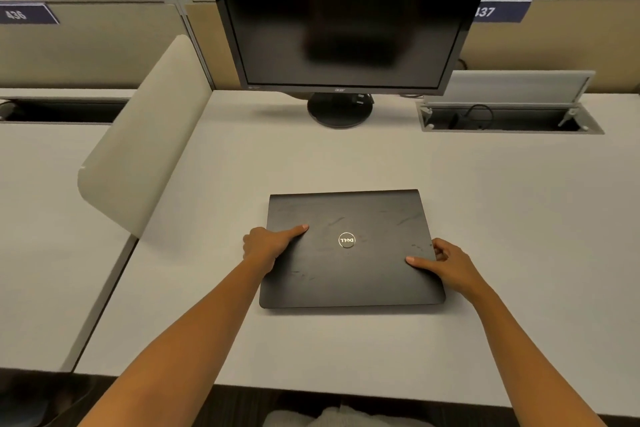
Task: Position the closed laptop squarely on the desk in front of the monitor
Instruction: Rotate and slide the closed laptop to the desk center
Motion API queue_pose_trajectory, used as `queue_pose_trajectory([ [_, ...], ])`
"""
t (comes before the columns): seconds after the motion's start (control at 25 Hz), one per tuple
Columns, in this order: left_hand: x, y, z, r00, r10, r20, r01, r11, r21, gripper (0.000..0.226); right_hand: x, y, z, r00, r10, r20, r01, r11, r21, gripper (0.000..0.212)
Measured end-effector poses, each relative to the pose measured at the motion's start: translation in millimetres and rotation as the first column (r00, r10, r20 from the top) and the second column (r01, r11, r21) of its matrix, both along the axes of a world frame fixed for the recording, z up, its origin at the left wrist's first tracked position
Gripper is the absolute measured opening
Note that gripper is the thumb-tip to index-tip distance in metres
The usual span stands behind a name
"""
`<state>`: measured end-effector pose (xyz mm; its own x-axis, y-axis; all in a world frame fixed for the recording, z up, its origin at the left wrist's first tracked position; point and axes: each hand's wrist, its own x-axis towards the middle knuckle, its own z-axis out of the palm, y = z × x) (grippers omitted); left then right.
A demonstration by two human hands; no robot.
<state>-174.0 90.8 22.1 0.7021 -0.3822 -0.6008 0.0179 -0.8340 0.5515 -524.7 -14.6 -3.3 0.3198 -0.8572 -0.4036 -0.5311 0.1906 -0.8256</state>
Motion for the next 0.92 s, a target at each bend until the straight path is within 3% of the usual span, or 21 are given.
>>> queue_pose_trajectory([
  [0.24,-0.9,-1.5,-1.5,1.000,-0.017,0.009,0.017,1.000,0.013,0.099,0.7,10.0,5.2,0.996,-0.034,-0.081,0.035,0.999,0.006,0.053],
  [0.44,-4.0,-0.6,0.0,0.999,-0.030,0.012,0.030,1.000,0.007,0.086,0.8,17.0,3.0,0.985,-0.121,-0.120,0.127,0.991,0.046,0.046],
  [0.6,-5.4,0.2,0.8,1.000,-0.018,0.013,0.018,1.000,0.002,0.087,1.2,17.4,3.2,0.981,-0.127,-0.147,0.138,0.988,0.063,0.055],
  [0.76,-1.5,2.5,-0.9,0.997,0.061,-0.046,-0.064,0.995,-0.082,0.126,5.8,13.1,8.2,0.979,-0.091,-0.184,0.110,0.989,0.094,0.046],
  [0.92,4.1,5.8,-2.8,0.997,0.052,-0.061,-0.058,0.994,-0.092,0.124,8.9,11.6,12.5,0.975,-0.088,-0.204,0.114,0.986,0.119,0.036],
])
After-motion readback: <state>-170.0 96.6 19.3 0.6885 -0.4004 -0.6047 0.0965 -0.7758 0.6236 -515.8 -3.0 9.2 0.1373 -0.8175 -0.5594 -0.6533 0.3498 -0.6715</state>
